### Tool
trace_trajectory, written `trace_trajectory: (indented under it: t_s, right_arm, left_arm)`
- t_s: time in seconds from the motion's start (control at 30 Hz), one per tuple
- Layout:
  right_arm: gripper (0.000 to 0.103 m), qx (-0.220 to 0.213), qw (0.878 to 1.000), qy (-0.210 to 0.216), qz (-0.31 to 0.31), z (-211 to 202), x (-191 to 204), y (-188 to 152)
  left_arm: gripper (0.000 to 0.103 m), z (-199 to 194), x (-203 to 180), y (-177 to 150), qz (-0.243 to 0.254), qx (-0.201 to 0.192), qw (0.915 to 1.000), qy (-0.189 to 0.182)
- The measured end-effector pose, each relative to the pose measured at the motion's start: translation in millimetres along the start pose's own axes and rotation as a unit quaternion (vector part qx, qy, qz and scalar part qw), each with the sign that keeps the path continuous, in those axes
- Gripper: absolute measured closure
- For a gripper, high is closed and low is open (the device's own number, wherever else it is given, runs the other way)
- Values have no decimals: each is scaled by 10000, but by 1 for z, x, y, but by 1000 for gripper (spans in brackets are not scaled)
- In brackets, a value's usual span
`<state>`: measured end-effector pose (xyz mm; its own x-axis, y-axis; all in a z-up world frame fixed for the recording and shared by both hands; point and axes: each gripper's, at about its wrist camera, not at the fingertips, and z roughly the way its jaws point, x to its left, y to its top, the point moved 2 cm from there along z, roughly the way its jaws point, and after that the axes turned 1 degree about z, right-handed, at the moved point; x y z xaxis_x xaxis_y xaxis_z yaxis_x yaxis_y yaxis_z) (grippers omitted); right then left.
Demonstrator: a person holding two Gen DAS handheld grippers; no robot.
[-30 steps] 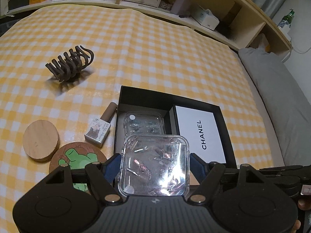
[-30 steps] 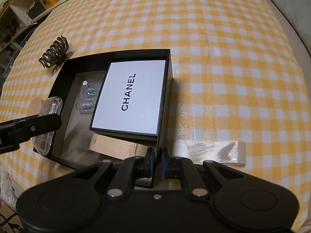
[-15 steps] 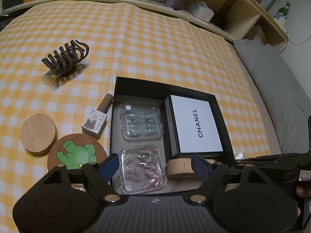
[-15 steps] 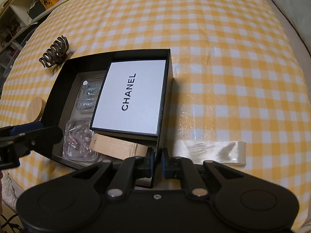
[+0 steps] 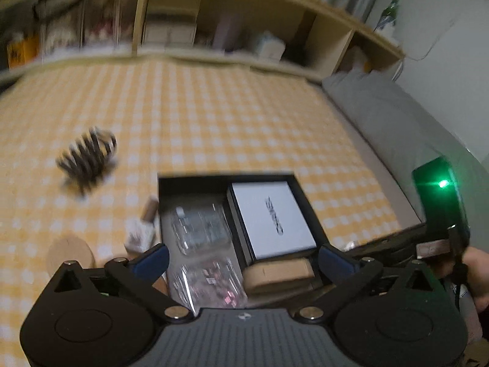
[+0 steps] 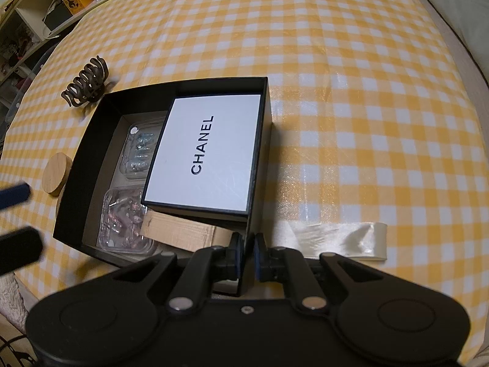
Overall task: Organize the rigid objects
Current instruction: 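Move the left gripper to the round wooden disc and grasp it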
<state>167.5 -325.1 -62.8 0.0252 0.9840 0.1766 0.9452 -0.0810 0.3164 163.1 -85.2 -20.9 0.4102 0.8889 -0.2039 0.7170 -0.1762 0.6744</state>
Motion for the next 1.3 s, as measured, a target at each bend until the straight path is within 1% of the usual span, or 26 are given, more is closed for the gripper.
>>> trace_trajectory:
  t_s: [0.1,0.17,0.27,0.33,0.4,0.5,0.57,0.67,0.77,0.93,1.0,1.13,1.17,1.3]
  right_arm:
    - [94,0,10000,3,3,0,0,0]
    - [94,1,10000,3,7,0,1,0]
    - [94,1,10000,1,4,0,2,-1]
    - [94,1,10000,1,6,0,1,0]
    - [94,1,10000,0,2,0,1,0]
    - [94,-2,10000,-1,3,1,2,-1]
    - [94,-2,10000,-1,7,1,2,-1]
    - [94,-1,10000,-4,8,1,2,-1]
    - [94,-2,10000,-6,10,1,2,-1]
    - [93,-1,10000,-3,14,1,2,-1]
    - [93,-3,10000,-6,7,1,3,-1]
    - [93,-4,10000,0,13,1,3,-1]
    - [93,-4,10000,-1,13,1,3,-1]
    - [93,-5,10000,0,15,1,4,-1]
  left_arm:
    - [0,-12,2,6,300,-339,9989,118]
    - [0,-18,9,10,392,-521,9975,258]
    - [0,-21,27,17,384,-732,9946,622]
    - [0,-19,38,21,380,-817,9927,802]
    - [0,-18,51,25,480,-863,9901,999]
    - [0,-12,71,29,625,-810,9864,1286]
    - [0,-8,88,32,537,-692,9864,1388]
    - [0,2,116,32,355,-380,9887,1408]
    - [0,18,139,27,298,2,9880,1519]
    - [0,56,163,9,226,978,9838,1488]
    - [0,68,167,1,224,1252,9803,1511]
    - [3,84,171,-9,273,1545,9742,1625]
    - [7,86,172,-10,277,1587,9734,1631]
    - [15,90,172,-13,276,1723,9711,1628]
